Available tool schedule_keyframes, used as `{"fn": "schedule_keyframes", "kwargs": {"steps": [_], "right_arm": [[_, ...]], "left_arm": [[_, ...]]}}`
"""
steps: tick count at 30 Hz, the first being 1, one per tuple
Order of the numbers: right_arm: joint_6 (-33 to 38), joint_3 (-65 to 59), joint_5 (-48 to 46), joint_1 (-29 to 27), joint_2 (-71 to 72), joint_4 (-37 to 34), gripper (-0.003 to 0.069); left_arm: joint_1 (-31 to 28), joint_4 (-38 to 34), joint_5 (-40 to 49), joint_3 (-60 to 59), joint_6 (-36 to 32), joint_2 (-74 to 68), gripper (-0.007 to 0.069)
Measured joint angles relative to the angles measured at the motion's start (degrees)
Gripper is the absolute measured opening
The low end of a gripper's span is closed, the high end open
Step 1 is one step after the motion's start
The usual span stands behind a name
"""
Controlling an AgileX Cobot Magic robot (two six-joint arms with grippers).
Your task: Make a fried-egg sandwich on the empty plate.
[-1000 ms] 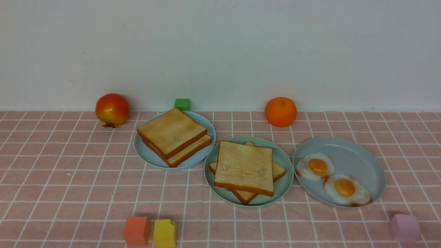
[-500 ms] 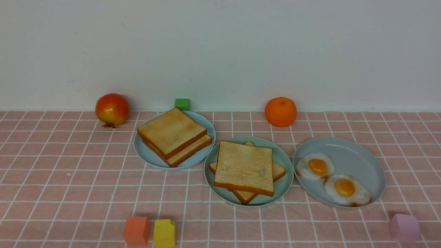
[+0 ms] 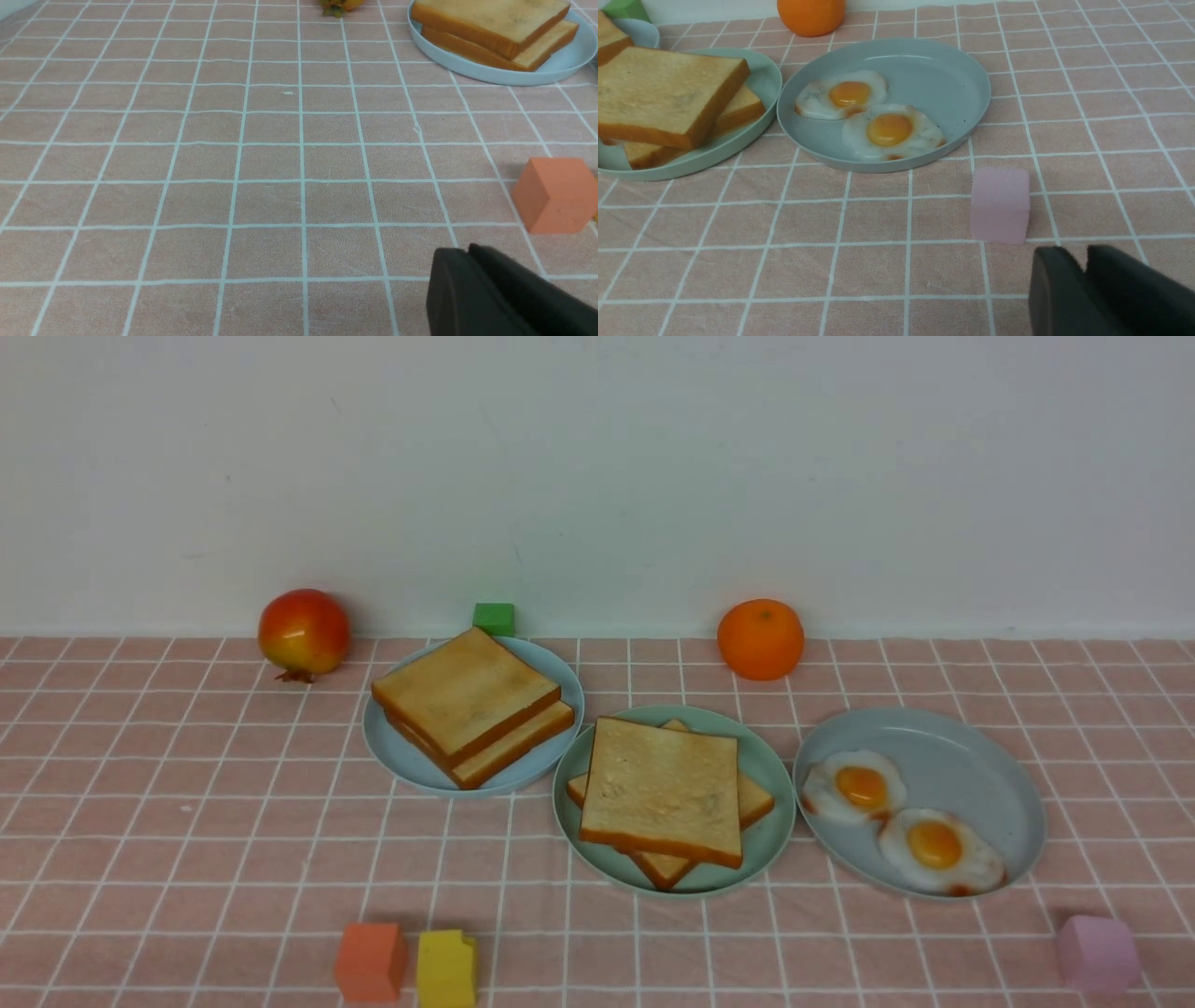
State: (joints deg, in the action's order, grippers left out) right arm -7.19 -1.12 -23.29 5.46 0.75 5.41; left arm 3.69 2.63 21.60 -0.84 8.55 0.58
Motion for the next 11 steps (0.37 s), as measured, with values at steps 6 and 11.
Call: {"fn": "schedule_keyframes", "kwargs": {"steps": [6,11], "right_arm": [[0.0,0.0,0.0,0.0,0.0,0.1,0.0139],[0.0,0.0,0.0,0.0,0.0,0.1,0.0146]], "left_arm": [[0.0,0.0,0.0,0.0,0.0,0.0,0.0074],[0.0,0.0,0.0,0.0,0.0,0.0,0.0075]]}}
